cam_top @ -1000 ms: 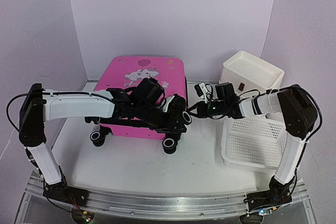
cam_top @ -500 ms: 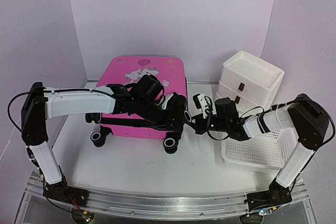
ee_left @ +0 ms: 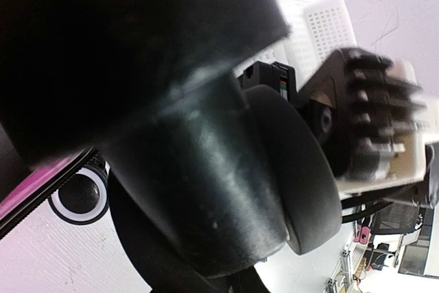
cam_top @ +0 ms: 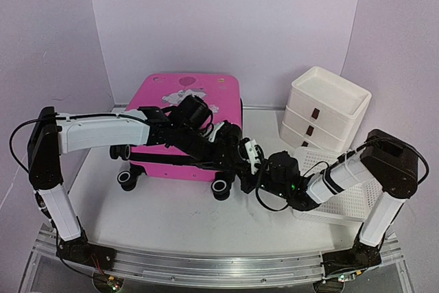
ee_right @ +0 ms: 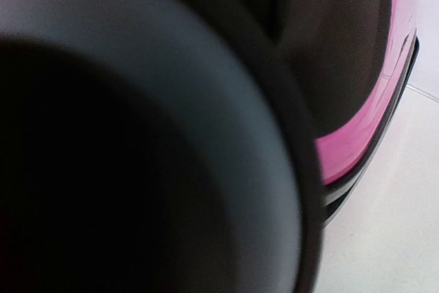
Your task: Open, take out, and arrange the luggage
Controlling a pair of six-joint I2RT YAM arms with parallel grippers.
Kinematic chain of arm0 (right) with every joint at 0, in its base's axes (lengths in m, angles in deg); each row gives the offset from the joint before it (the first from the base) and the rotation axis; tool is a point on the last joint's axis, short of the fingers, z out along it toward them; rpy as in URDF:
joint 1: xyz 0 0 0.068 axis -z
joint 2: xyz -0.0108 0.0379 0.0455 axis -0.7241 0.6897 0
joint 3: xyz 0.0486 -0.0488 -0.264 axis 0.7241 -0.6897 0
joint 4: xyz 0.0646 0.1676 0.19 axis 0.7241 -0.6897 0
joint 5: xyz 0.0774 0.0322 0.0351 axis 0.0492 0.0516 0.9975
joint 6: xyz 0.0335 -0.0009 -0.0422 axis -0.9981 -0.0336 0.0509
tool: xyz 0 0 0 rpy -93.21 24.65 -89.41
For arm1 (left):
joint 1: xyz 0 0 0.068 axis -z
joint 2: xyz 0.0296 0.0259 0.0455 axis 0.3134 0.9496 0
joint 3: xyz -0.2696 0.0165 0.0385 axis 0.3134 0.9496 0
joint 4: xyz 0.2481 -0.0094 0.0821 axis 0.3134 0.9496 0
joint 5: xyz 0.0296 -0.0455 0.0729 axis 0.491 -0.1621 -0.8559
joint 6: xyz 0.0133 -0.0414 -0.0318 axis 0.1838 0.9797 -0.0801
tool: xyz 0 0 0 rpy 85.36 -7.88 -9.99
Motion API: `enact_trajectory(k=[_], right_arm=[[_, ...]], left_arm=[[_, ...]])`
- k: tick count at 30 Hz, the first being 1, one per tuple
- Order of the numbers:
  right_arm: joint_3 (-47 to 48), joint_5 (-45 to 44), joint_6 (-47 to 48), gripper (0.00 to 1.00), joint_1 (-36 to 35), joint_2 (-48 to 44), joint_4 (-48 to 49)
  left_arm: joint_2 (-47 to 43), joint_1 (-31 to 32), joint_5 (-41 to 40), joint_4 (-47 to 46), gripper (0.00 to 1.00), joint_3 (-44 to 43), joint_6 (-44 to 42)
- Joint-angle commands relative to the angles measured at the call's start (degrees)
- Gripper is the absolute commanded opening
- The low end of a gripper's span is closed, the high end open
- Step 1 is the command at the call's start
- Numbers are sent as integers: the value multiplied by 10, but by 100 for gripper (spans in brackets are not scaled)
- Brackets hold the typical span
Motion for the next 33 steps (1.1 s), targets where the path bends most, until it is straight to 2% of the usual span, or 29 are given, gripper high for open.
enact_trajectory(k=[1,5,10,13,16,18,22,24,26,30,33], right_arm=[[18,65,107,0,-102,-6,117],[25,51,148,0,-133,22,122],[22,76,120,0,-145,27,140],[22,55,136,0,-146,22,137],[12,5,149,0,-146,10,117],[11,-12,136,0,-146,10,100],[1,-76,99,0,-146,15,92],[2,-87,81,0,-146,2,55],[18,-82,89,4,-151,-4,5],[31,-103,128,9,-174,-13,-17],[32,-164,135,4,-195,-39,-43]], left_arm=[[12,-32,-29,-137,4,-60,4],[33,-34,-34,-137,4,-67,-3],[48,-36,-44,-131,4,-78,-19],[49,-38,-74,-116,7,-84,-45],[49,-39,-127,-81,12,-97,-81],[50,-34,-148,-76,21,-100,-103],[57,-30,-129,-73,38,-99,-105],[52,-26,-135,-74,44,-89,-95],[55,-26,-141,-77,41,-93,-86],[75,-26,-151,-80,29,-119,-64],[83,-27,-168,-86,24,-125,-50]])
